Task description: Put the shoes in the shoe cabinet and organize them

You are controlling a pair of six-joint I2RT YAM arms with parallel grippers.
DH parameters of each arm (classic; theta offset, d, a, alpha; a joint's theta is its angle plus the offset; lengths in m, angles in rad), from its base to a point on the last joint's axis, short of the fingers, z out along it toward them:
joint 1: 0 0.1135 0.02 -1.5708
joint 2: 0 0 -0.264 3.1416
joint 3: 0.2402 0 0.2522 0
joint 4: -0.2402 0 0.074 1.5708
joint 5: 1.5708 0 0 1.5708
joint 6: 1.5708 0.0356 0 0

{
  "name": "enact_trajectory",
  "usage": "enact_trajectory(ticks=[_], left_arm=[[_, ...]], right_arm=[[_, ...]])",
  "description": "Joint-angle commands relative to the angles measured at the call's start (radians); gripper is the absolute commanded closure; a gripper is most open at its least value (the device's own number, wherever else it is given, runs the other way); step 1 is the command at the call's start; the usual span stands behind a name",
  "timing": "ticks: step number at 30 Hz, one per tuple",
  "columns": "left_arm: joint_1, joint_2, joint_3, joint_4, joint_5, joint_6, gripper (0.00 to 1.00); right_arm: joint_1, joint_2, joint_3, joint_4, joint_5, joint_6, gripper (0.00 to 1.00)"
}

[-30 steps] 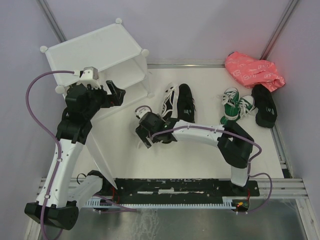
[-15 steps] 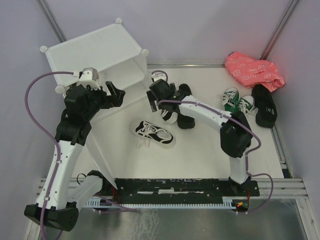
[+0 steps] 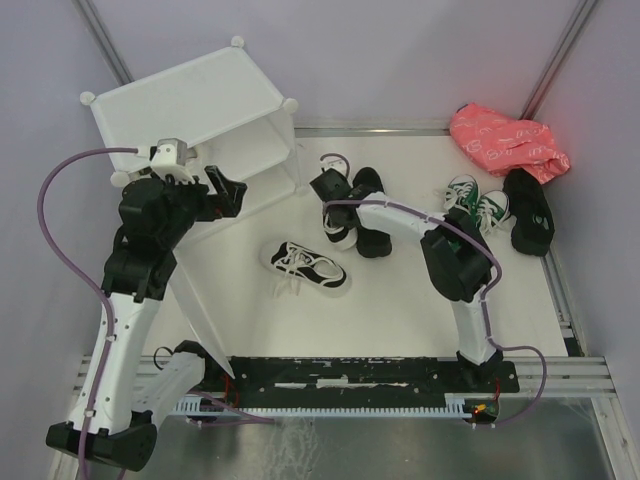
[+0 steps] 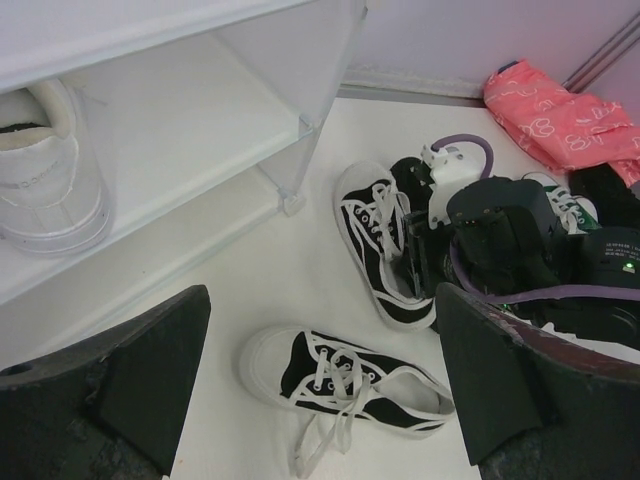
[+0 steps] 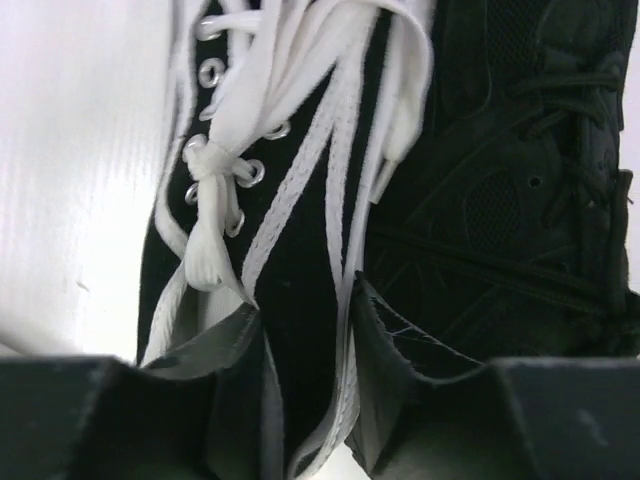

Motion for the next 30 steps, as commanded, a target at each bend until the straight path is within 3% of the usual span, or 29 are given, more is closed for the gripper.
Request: enact_trajectory(ticks=[1, 4, 6, 10, 15, 21, 30], left_arm=[[-0.002, -0.022, 0.042, -0.009, 0.016, -0.027, 0.01], [-0.002, -0.027, 0.061, -0.035, 0.013, -0.034, 0.01], [-0.002, -0.030, 0.072, -0.052, 0.009, -0.046, 0.01], [-0.003, -0.029, 0.090, -0.086, -0.011, -0.077, 0.00], [-0.003, -0.031, 0.093, -0.092, -0.009, -0.078, 0.00], [-0.002, -0.036, 0.134, -0.114, -0.026, -0.061, 0.00], [-0.002, -0.039, 0.130, -0.120, -0.035, -0.053, 0.00]], right_arm=[[-0.003, -0.144, -0.106, 0.044, 0.003, -0.109, 0.71], [-0.002, -0.273, -0.187, 0.094, -0.049, -0.190, 0.90], [-0.003, -0.349, -0.225, 0.112, -0.099, -0.229, 0.96], [0.006, -0.473, -0.256, 0.121, -0.250, -0.276, 0.98], [0.124, -0.547, -0.239, 0.082, -0.377, -0.366, 0.98], [0.233, -0.540, -0.249, 0.094, -0.619, -0.314, 0.98], [0.357, -0.386, -0.244, 0.153, -0.696, -0.249, 0.92]])
